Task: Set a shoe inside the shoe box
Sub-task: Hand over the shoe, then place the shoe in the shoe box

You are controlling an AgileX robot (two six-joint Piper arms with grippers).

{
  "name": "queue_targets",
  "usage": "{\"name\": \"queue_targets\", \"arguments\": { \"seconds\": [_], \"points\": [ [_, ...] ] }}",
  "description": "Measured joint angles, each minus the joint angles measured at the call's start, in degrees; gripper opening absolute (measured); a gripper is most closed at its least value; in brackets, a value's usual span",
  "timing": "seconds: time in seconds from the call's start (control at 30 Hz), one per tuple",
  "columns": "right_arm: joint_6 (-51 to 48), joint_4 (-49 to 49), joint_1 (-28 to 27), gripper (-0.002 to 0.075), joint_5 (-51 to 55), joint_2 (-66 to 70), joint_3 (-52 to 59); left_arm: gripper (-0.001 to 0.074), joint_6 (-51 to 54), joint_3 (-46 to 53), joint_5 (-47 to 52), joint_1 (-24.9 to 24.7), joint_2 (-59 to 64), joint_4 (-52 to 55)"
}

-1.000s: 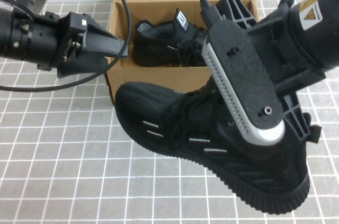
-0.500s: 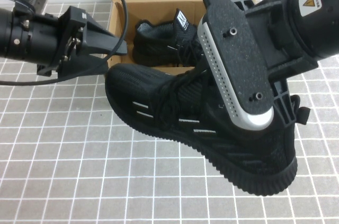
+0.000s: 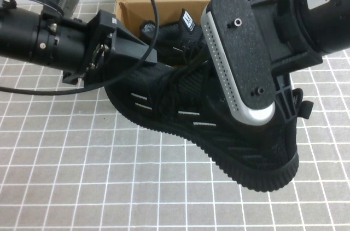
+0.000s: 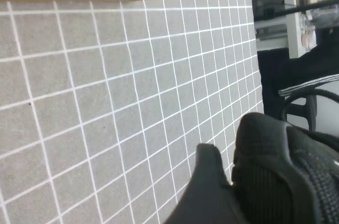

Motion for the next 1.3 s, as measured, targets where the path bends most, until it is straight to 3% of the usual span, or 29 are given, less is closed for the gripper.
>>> {"name": "queue_targets", "arguments": {
  "seconds": [0.3,0.57,1.3],
  "points": [
    [0.0,0.0,0.0,-0.0006,-0.1,0.0,0.0,0.0394,-0.4,0.0,0.0,-0.2,0.0,1.0],
    [2.0,-2.5,0.0,-0.0006,-0.1,0.0,0.0,0.0384,-2.9,-0.4,0.0,-0.2,0.0,5.1],
    [8.7,-8.4,0.0,-0.0006,-0.9,0.0,0.0,0.0327,-3.0,-0.7,-0.6,-0.2,0.0,2.1]
  ]
}}
